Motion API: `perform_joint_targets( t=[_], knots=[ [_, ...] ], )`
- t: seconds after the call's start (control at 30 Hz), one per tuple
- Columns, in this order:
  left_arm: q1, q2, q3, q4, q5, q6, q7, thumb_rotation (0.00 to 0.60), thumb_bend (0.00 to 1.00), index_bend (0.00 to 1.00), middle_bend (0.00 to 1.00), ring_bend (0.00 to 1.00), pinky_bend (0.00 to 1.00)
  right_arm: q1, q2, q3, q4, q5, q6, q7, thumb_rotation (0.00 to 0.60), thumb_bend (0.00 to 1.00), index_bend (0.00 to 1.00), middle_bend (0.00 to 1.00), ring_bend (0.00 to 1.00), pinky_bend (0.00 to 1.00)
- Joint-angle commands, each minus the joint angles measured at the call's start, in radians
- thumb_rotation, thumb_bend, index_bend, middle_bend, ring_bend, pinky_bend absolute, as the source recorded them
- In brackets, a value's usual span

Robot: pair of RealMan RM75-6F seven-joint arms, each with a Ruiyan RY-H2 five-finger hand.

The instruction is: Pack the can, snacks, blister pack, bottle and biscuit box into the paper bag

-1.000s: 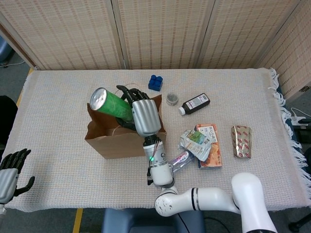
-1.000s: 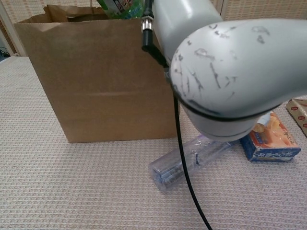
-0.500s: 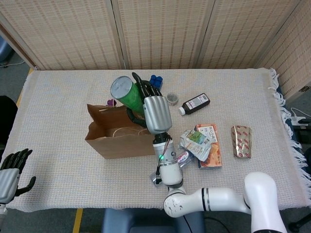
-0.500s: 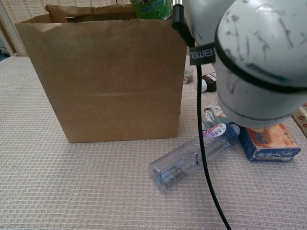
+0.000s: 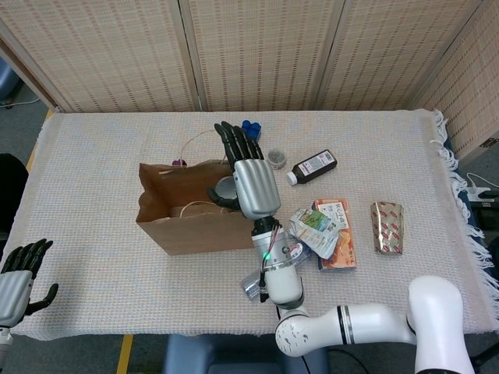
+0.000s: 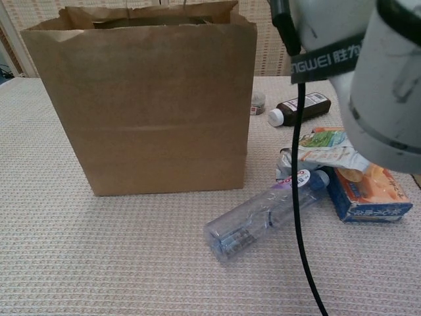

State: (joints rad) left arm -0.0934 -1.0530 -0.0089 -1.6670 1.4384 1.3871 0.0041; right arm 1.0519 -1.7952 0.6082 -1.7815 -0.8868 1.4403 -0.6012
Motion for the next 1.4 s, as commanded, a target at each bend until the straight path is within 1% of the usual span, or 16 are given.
perform_joint_targets(
  t=[0.03,0.13,0.2,0.33,0.47,0.53,0.6,0.67,0.77,0.9,0.97,1.0,1.13,1.23,1.4],
  knots=[
    [0.001,0.001,-0.001,-0.001,-0.003,-0.001,-0.002,0.6,0.4,0.0,0.0,0.0,0.01,0.0,0.007,0.005,-0.017,0.005,0.003,-0.006,0.6,0.09,0.0,0.0,0.0,0.08],
    [0.001,0.003,-0.001,-0.001,-0.007,-0.003,-0.006,0.6,0.4,0.0,0.0,0.0,0.01,-0.009,0.023,0.015,-0.053,-0.002,0.022,-0.01,0.6,0.09,0.0,0.0,0.0,0.08],
    [0.002,0.006,0.0,0.0,-0.01,-0.004,-0.009,0.6,0.4,0.0,0.0,0.0,0.01,-0.029,0.058,0.006,-0.088,-0.015,0.038,-0.03,0.6,0.09,0.0,0.0,0.0,0.08],
    [0.005,0.012,0.001,-0.001,-0.012,-0.005,-0.019,0.6,0.4,0.0,0.0,0.0,0.01,-0.103,0.17,-0.026,-0.179,-0.004,0.059,-0.092,0.6,0.09,0.0,0.0,0.0,0.08],
    [0.006,0.016,0.003,-0.005,-0.011,-0.006,-0.019,0.6,0.4,0.0,0.0,0.0,0.01,-0.209,0.33,-0.055,-0.307,0.077,0.052,-0.127,0.6,0.09,0.0,0.0,0.0,0.08],
    [0.006,0.015,0.004,-0.008,-0.012,-0.007,-0.014,0.6,0.4,0.0,0.0,0.0,0.01,-0.256,0.404,-0.085,-0.359,0.121,0.036,-0.142,0.6,0.09,0.0,0.0,0.0,0.08],
    [0.005,0.015,0.004,-0.011,-0.013,-0.01,-0.009,0.6,0.4,0.0,0.0,0.0,0.01,-0.307,0.483,-0.139,-0.4,0.163,0.005,-0.15,0.6,0.09,0.0,0.0,0.0,0.08],
    [0.004,0.014,0.005,-0.014,-0.013,-0.013,-0.001,0.6,0.4,0.0,0.0,0.0,0.01,-0.352,0.535,-0.194,-0.419,0.184,-0.037,-0.119,0.6,0.09,0.0,0.01,0.0,0.08],
    [0.0,0.009,0.005,-0.019,-0.012,-0.017,0.014,0.6,0.4,0.0,0.0,0.0,0.01,-0.4,0.571,-0.272,-0.411,0.182,-0.102,-0.057,0.6,0.09,0.01,0.05,0.02,0.1],
    [-0.005,0.0,0.005,-0.023,-0.006,-0.019,0.035,0.6,0.4,0.0,0.0,0.0,0.01,-0.429,0.577,-0.379,-0.376,0.138,-0.156,-0.047,0.6,0.09,0.05,0.12,0.07,0.13],
    [-0.008,-0.005,0.006,-0.023,-0.004,-0.022,0.043,0.6,0.4,0.0,0.0,0.0,0.01,-0.433,0.562,-0.42,-0.347,0.117,-0.167,-0.058,0.6,0.09,0.06,0.13,0.08,0.14],
    [-0.009,-0.006,0.006,-0.023,-0.004,-0.024,0.045,0.6,0.4,0.0,0.0,0.0,0.01,-0.433,0.553,-0.431,-0.333,0.114,-0.168,-0.06,0.6,0.09,0.07,0.13,0.08,0.14],
    [-0.013,-0.008,0.004,-0.026,-0.008,-0.029,0.044,0.6,0.4,0.0,0.0,0.0,0.01,-0.428,0.51,-0.446,-0.288,0.127,-0.174,-0.056,0.6,0.09,0.07,0.13,0.08,0.14],
    [-0.015,-0.006,0.006,-0.025,-0.005,-0.033,0.04,0.6,0.4,0.0,0.0,0.0,0.01,-0.418,0.481,-0.455,-0.249,0.146,-0.172,-0.077,0.6,0.09,0.07,0.13,0.08,0.14],
    [-0.016,-0.002,0.008,-0.022,-0.002,-0.036,0.028,0.6,0.4,0.0,0.0,0.0,0.01,-0.391,0.411,-0.45,-0.153,0.225,-0.181,-0.107,0.6,0.09,0.07,0.13,0.08,0.14]
  ],
)
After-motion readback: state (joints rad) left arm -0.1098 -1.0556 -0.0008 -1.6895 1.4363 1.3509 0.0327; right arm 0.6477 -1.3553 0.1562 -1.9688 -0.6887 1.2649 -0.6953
